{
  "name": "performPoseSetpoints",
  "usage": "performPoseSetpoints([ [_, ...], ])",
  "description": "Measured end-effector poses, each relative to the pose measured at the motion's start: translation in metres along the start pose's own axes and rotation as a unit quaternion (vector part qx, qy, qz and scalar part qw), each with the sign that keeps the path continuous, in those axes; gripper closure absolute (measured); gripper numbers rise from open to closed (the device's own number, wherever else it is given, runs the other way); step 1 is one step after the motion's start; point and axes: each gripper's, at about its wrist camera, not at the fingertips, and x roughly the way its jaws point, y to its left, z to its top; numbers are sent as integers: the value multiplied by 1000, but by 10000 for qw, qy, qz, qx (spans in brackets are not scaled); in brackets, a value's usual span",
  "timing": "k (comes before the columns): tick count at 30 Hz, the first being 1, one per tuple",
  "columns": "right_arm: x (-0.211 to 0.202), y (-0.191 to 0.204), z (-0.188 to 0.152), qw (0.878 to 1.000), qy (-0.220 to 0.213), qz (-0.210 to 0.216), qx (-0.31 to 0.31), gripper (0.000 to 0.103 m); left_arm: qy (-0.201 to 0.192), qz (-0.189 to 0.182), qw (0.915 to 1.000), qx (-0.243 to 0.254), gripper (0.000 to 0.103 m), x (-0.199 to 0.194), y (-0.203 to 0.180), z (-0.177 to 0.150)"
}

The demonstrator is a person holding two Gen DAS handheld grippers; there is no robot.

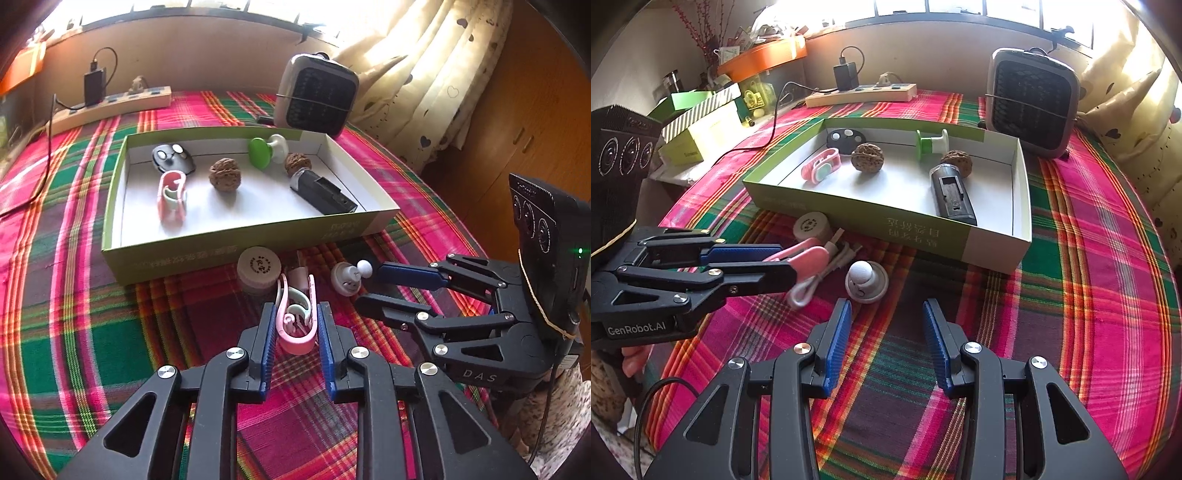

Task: Organize objects
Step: 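Close the right gripper on the white ball while the left lifts the pink clip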

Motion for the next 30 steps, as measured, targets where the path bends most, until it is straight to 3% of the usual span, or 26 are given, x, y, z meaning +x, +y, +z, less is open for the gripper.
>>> performPoseSetpoints([
  [13,6,5,5,10000,-41,-11,-27,60,-176,182,9989,-399,83,-19,24,-14],
  [20,11,8,11,9999,-26,-98,-87,57,-184,494,9977,-429,83,-22,34,-18],
  [30,15,14,14,9991,-21,-330,-277,57,-151,614,9971,-418,82,-18,36,-17],
])
